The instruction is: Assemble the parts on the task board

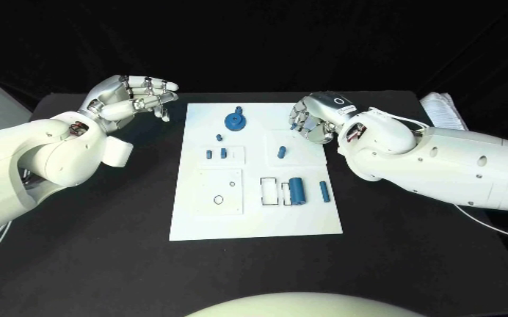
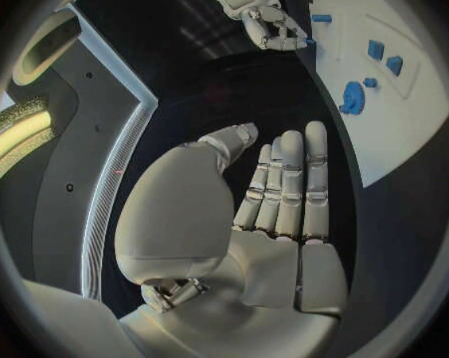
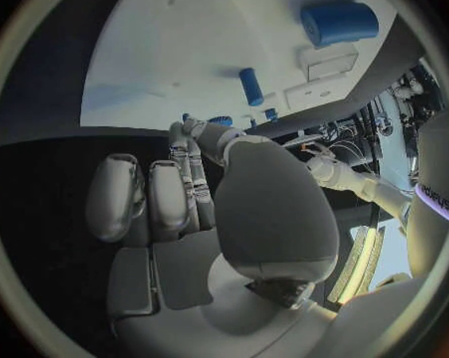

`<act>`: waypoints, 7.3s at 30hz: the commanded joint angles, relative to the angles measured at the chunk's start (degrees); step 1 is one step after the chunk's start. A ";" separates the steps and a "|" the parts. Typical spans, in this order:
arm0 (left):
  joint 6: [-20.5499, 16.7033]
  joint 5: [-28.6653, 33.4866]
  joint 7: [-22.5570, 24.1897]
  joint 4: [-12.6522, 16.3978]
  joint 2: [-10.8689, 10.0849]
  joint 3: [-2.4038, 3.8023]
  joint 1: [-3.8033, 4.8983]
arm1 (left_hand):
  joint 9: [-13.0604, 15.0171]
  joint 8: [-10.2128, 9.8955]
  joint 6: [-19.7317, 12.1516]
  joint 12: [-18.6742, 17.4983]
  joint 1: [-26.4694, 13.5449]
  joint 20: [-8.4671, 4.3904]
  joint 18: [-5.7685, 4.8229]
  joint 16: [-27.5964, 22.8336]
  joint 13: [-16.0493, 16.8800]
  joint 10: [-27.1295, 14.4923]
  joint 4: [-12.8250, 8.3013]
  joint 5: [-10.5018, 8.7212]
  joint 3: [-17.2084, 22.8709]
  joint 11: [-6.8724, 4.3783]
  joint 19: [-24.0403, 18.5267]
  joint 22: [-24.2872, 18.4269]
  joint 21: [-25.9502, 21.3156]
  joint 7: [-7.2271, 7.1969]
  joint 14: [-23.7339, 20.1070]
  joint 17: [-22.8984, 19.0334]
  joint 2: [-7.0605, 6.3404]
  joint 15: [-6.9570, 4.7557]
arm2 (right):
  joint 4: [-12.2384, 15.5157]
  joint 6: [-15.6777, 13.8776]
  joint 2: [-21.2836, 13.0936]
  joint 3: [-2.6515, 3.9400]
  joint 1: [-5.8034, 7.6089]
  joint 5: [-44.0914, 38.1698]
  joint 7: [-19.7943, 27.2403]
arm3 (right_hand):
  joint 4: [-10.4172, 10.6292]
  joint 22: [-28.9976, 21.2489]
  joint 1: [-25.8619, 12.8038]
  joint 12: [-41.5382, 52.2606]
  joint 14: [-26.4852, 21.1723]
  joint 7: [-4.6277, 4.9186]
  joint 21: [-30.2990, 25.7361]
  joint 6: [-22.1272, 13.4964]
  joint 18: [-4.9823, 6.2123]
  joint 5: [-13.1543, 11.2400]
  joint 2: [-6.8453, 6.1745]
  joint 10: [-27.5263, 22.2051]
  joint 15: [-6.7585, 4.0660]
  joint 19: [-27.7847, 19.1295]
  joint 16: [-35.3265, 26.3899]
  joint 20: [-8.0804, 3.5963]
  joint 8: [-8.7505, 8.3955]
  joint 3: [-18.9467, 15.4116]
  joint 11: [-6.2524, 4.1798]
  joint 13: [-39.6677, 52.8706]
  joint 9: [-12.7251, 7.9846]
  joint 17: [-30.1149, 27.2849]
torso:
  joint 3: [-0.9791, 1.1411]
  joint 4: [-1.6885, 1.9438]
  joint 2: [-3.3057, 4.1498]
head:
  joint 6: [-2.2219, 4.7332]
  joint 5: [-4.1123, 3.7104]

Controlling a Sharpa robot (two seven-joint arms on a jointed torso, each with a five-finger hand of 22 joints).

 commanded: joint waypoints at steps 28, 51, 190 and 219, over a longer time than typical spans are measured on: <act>0.63 0.31 0.21 -0.09 1.86 0.03 -0.09 | -0.07 0.29 -0.32 0.14 0.77 0.06 0.85 -0.47 -0.16 -0.56 -0.22 0.49 -0.26 -0.12 0.32 -0.13 -0.32 -0.03 -0.35 -0.03 -0.11 0.11 | 10.15 1.30 7.21 -0.89 -3.78 -0.21 0.77 | -0.23 0.16 -0.38 -0.57 2.08 0.26 0.23 0.01 -1.00 0.17 0.34 0.55 -0.44 0.31 0.19 -0.06 0.51 0.80 -0.03 0.18 3.06 -0.28 | -0.30 -0.04 -0.16 | -0.42 6.39; 0.66 0.31 -0.30 0.24 2.29 0.02 -0.08 | -0.07 0.33 -0.28 0.15 0.76 0.07 0.84 -0.50 -0.19 -0.58 -0.19 0.50 -0.31 -0.11 0.34 -0.16 -0.36 -0.02 -0.37 -0.03 -0.10 0.13 | 7.39 6.77 11.74 -1.75 -5.12 -1.25 -0.83 | -0.38 0.46 -0.46 -0.71 2.03 0.34 0.48 -0.24 -1.05 0.34 0.39 0.48 -0.38 0.34 0.11 -0.03 0.58 1.00 0.03 0.22 3.32 -0.52 | -0.24 0.02 -0.11 | -2.10 7.68; 2.16 0.31 -1.52 0.30 1.44 -0.01 -0.26 | -0.08 0.58 -0.28 0.13 0.89 0.11 0.83 -0.69 -0.44 -1.00 0.00 0.47 -0.57 -0.03 0.53 -0.41 -0.66 0.00 -0.40 -0.01 0.08 0.20 | 4.43 11.98 0.36 -0.82 -0.63 1.60 3.02 | 4.93 -5.10 2.45 8.04 -0.88 2.14 -7.22 -5.15 0.59 2.04 -2.14 -17.42 2.28 -3.37 1.37 2.52 -7.68 -12.34 3.03 -2.56 1.55 -7.83 | -0.22 -0.22 -0.24 | -1.20 5.21; 2.17 0.31 -1.64 -0.01 1.52 -0.01 -0.26 | -0.12 0.61 -0.39 0.17 0.91 0.13 0.84 -0.72 -0.51 -1.06 0.10 0.48 -0.66 -0.02 0.60 -0.50 -0.76 0.02 -0.37 0.01 0.17 0.21 | 5.61 4.23 0.93 -0.81 -1.17 0.77 -1.10 | 3.22 4.02 2.74 7.15 1.09 0.12 1.03 1.26 -1.23 -1.42 0.34 -5.43 -0.16 0.62 5.01 0.31 -3.02 -2.66 0.18 -1.42 5.60 -3.14 | -0.19 -0.24 -0.38 | -1.52 5.07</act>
